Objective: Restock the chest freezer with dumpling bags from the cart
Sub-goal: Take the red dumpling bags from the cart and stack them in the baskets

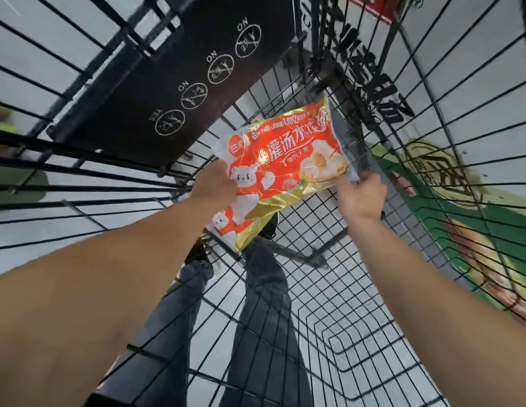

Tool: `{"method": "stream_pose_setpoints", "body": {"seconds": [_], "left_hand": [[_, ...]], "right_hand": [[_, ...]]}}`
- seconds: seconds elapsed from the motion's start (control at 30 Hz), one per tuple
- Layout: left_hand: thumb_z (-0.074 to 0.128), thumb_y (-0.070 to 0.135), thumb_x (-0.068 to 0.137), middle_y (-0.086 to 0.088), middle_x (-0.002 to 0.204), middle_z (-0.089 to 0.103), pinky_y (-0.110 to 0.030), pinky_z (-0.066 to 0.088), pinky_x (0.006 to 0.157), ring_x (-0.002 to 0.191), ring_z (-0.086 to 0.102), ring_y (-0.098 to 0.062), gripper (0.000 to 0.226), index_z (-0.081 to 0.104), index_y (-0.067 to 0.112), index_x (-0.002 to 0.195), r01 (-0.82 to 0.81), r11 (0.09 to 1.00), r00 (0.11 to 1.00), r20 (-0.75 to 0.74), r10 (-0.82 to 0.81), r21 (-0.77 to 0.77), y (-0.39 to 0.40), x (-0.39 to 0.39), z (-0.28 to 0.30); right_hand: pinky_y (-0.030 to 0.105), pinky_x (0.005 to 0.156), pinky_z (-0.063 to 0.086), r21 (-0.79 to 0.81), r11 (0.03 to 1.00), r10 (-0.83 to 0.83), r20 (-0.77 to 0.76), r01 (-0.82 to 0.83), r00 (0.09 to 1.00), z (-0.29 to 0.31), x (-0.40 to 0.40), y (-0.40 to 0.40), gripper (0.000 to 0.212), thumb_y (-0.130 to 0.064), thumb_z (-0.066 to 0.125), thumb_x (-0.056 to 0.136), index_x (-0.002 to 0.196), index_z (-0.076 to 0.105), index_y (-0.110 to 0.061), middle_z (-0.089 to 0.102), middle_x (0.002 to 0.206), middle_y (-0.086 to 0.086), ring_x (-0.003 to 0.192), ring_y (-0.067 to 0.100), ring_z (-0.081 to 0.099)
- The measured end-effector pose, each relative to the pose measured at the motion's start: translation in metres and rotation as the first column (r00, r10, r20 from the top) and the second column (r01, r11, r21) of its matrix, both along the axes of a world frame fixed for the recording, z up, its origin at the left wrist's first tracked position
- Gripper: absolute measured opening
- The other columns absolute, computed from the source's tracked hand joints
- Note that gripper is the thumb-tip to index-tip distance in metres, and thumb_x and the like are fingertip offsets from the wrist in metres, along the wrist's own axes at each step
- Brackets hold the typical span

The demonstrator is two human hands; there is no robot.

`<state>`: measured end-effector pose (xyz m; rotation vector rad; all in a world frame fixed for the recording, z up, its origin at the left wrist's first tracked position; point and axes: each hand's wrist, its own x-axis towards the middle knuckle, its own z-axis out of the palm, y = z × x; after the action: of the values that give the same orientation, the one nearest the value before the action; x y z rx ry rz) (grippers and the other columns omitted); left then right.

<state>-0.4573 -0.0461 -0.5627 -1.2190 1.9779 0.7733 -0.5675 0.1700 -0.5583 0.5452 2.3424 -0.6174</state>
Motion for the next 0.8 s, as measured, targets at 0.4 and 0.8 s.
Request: {"method": "stream_pose_setpoints", "body": {"seconds": [0.4, 0.8], "left_hand": [[0.063, 0.016, 0.091, -0.003, 0.088, 0.073, -0.041, 0.062, 0.069, 0.078, 0.072, -0.022, 0.008, 0.068, 0.02, 0.086, -0.528, 0.819, 0.835, -0.034, 0.549, 0.225, 0.001, 0.022, -0.02], [0.062, 0.044, 0.086, -0.007, 0.098, 0.073, -0.046, 0.057, 0.09, 0.092, 0.07, -0.029, 0.032, 0.07, 0.014, 0.095, -0.481, 0.826, 0.82, -0.181, 0.543, 0.295, 0.005, 0.009, 0.044]], "right_hand": [[0.044, 0.097, 0.054, -0.133, 0.984, 0.141, 0.178, -0.118, 0.974, -0.047, -0.07, -0.028, 0.012, -0.042, 0.062, 0.09, 0.093, 0.062, -0.03, 0.065, 0.123, 0.002, 0.107, 0.023, 0.064], [0.056, 0.082, 0.059, -0.301, 0.868, -0.336, 0.231, 0.396, 0.913, 0.029, 0.019, 0.047, 0.003, -0.01, 0.064, 0.083, 0.084, 0.065, -0.013, 0.074, 0.098, 0.017, 0.094, 0.036, 0.072]]}}
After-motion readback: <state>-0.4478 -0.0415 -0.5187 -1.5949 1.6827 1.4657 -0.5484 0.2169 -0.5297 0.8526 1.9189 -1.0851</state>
